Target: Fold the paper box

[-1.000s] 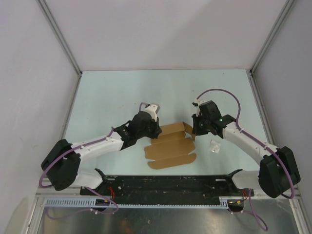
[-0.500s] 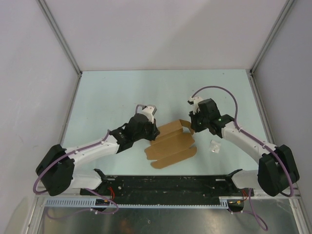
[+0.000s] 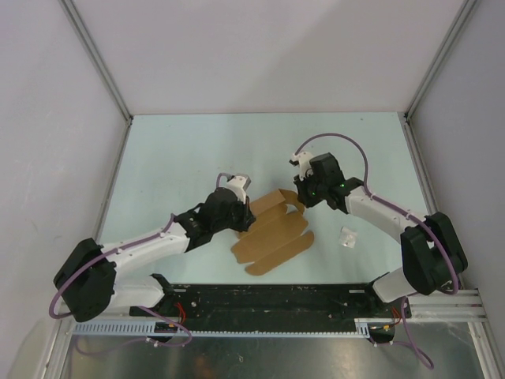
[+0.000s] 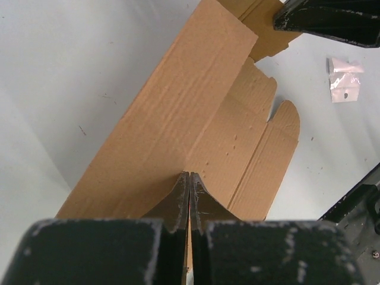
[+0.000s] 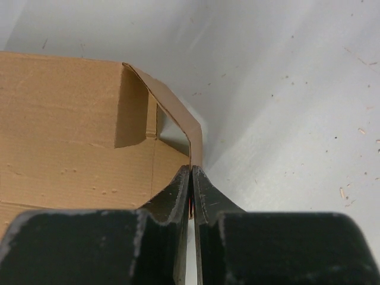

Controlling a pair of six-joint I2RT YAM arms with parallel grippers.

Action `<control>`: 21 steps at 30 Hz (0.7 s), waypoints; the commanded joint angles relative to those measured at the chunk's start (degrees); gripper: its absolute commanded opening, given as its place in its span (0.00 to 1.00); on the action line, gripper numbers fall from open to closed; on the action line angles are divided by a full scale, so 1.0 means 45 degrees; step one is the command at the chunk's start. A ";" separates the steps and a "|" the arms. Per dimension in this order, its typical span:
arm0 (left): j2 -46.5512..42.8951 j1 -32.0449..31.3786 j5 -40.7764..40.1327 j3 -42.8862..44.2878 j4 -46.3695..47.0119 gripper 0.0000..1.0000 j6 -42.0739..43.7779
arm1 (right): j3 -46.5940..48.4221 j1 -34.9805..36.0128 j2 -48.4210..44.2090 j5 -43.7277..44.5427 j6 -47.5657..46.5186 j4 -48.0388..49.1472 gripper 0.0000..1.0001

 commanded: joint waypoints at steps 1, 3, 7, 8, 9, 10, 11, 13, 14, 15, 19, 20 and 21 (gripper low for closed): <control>-0.0583 -0.0013 0.0152 -0.0120 0.0041 0.00 -0.0186 | 0.0636 0.0110 -0.0127 0.0031 -0.0339 0.0394 0.08; -0.0681 -0.0013 0.0114 -0.0120 0.0040 0.00 -0.0166 | 0.0715 0.0111 -0.0166 0.0051 -0.0456 0.0219 0.08; -0.0700 -0.0013 0.0113 -0.0061 0.0001 0.00 -0.0147 | 0.0852 0.0111 -0.0128 -0.0008 -0.0594 0.0043 0.16; -0.0739 -0.0013 0.0133 -0.0042 0.0001 0.00 -0.0127 | 0.0871 0.0091 -0.0070 -0.0008 -0.0594 0.0004 0.18; -0.0778 -0.0013 0.0133 -0.0022 -0.0018 0.00 -0.0127 | 0.0871 0.0110 -0.0050 -0.0008 -0.0555 -0.0054 0.21; -0.0837 -0.0013 0.0133 -0.0022 -0.0038 0.00 -0.0127 | 0.0871 0.0111 -0.0050 -0.0046 -0.0535 -0.0055 0.26; -0.0895 -0.0013 0.0133 -0.0022 -0.0057 0.00 -0.0108 | 0.0871 0.0130 -0.0011 -0.0085 -0.0516 -0.0113 0.29; -0.1090 -0.0013 0.0113 -0.0003 -0.0096 0.00 -0.0088 | 0.0871 0.0188 -0.0030 -0.0105 -0.0496 -0.0210 0.33; -0.1168 -0.0013 0.0094 -0.0022 -0.0116 0.00 -0.0088 | 0.0871 0.0189 -0.0011 -0.0086 -0.0496 -0.0269 0.34; -0.1227 -0.0013 0.0075 -0.0022 -0.0135 0.00 -0.0069 | 0.0871 0.0227 -0.0030 -0.0086 -0.0496 -0.0289 0.34; -0.1520 -0.0013 -0.0023 0.0017 -0.0310 0.00 -0.0030 | 0.0871 0.0325 -0.0010 0.0166 -0.0535 -0.0542 0.34; -0.1521 0.0006 -0.0043 0.0056 -0.0292 0.00 -0.0010 | 0.0871 0.0345 0.0009 0.0245 -0.0554 -0.0582 0.34; -0.1559 0.0007 -0.0023 0.0056 -0.0292 0.00 0.0009 | 0.0871 0.0364 0.0048 0.0343 -0.0555 -0.0601 0.32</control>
